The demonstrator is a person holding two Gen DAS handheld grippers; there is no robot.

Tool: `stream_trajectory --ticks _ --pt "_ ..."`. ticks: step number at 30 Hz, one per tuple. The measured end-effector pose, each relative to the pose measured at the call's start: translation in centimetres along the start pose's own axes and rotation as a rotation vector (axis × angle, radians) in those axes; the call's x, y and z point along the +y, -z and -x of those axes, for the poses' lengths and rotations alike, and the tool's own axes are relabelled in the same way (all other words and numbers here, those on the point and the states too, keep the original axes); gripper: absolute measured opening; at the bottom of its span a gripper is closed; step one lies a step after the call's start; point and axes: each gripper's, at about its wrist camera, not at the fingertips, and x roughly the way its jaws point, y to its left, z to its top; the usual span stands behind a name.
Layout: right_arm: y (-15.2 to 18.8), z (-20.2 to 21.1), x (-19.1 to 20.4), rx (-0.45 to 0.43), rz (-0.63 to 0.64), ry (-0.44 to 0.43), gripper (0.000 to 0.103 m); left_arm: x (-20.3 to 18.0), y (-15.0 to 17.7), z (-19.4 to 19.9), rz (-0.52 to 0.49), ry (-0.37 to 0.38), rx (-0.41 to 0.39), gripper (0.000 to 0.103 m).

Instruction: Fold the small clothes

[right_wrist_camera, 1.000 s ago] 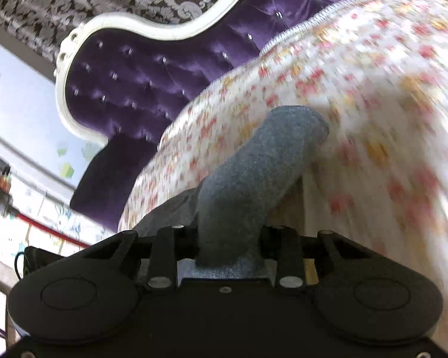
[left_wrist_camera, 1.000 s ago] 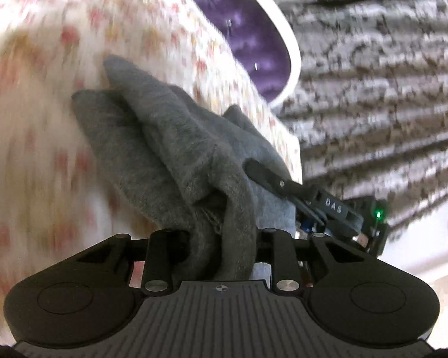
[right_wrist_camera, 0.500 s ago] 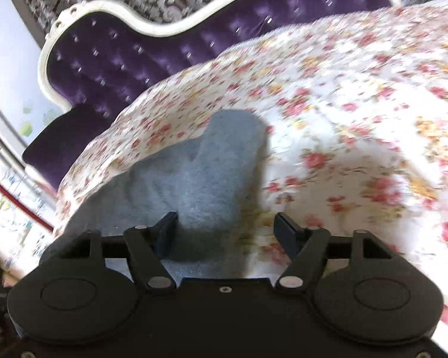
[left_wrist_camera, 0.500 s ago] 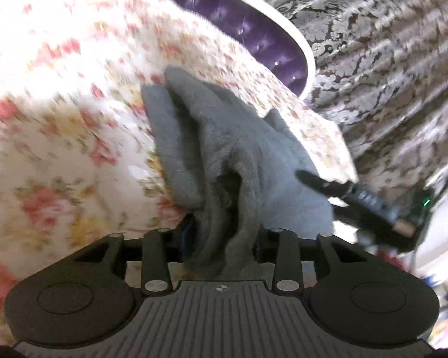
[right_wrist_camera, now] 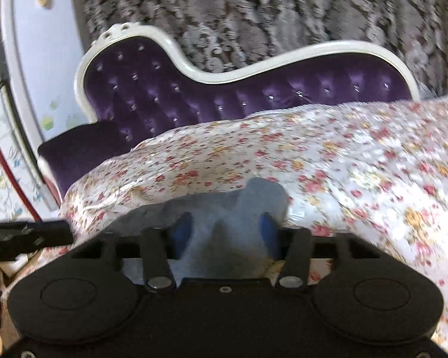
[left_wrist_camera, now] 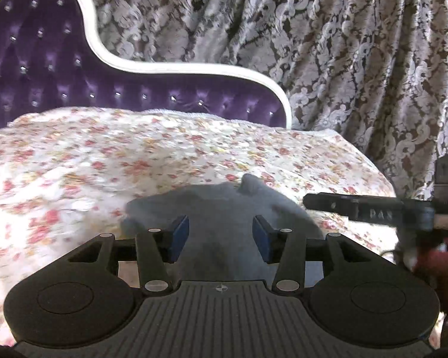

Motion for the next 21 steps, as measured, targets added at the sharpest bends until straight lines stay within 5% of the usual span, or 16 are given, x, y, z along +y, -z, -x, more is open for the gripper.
stream_trajectory --ticks 5,8,15,18,21 --pt "-0.3 -0.7 1.3 0.012 0.068 -0.024 0.039 0.4 1.9 -2.4 -0.048 -0.049 0.011 0.045" --pt "-0.4 -0.9 1.7 0.018 0.085 -0.038 0.039 2.5 4.1 -3.9 0.014 -0.097 0.126 0.047" --pt "-0.3 -3.1 2.8 0.110 0.152 -0.079 0.039 3.0 4.4 -3.1 0.066 -0.105 0.099 0.048" --pt "-0.2 -5.3 2.6 0.180 0.191 -0.042 0.037 2.6 4.4 -3.0 0.066 -0.113 0.099 0.048" --pt "0.2 -7.7 -0.3 0.224 0.100 0.030 0.034 2.8 4.1 -3.7 0.077 -0.114 0.103 0.048"
